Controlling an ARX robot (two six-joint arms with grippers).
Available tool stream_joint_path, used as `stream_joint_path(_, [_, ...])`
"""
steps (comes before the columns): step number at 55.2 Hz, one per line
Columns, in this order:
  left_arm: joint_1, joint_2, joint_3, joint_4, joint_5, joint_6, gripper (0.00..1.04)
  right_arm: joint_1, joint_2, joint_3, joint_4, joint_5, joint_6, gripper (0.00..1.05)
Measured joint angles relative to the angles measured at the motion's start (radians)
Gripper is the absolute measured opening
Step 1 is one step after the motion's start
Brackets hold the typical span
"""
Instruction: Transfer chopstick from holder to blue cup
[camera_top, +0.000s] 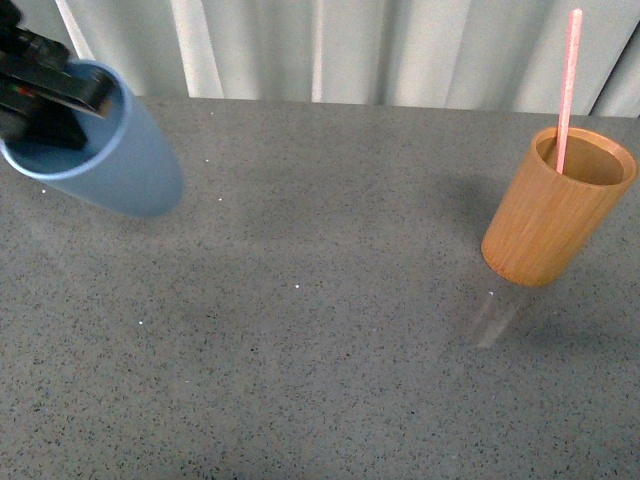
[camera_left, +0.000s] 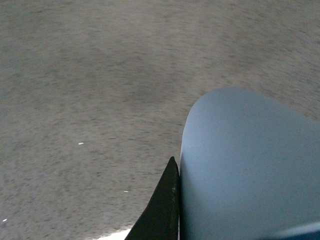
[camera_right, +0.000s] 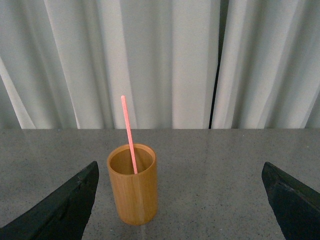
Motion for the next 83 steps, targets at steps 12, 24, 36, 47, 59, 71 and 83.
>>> stream_joint_path(12, [-0.206,0.012,-0.084,0.051,-0.034,-0.05,0.03,0.0,0.0,0.0,0.0,0.0,0.0,0.95])
stream_joint_path(24, [-0.336,0.12,-0.064,0.119,-0.097,-0.12,0.04,0.0,0.0,0.0,0.0,0.0,0.0,0.95])
stream_joint_path(36, [-0.345,0.174,-0.039,0.138,-0.121,-0.146,0.03,0.0,0.0,0.0,0.0,0.0,0.0,0.95])
stream_joint_path(47, [-0.357,0.194,-0.025,0.147,-0.14,-0.149,0.04,0.0,0.0,0.0,0.0,0.0,0.0,0.95])
stream_joint_path(59, [-0.372,0.208,-0.014,0.14,-0.143,-0.149,0.03,0.0,0.0,0.0,0.0,0.0,0.0,0.95])
stream_joint_path(71, [-0.384,0.219,-0.005,0.134,-0.147,-0.149,0.03,0.0,0.0,0.0,0.0,0.0,0.0,0.95])
stream_joint_path(83, [-0.394,0.233,-0.002,0.135,-0.151,-0.147,0.03,0.0,0.0,0.0,0.0,0.0,0.0,0.95])
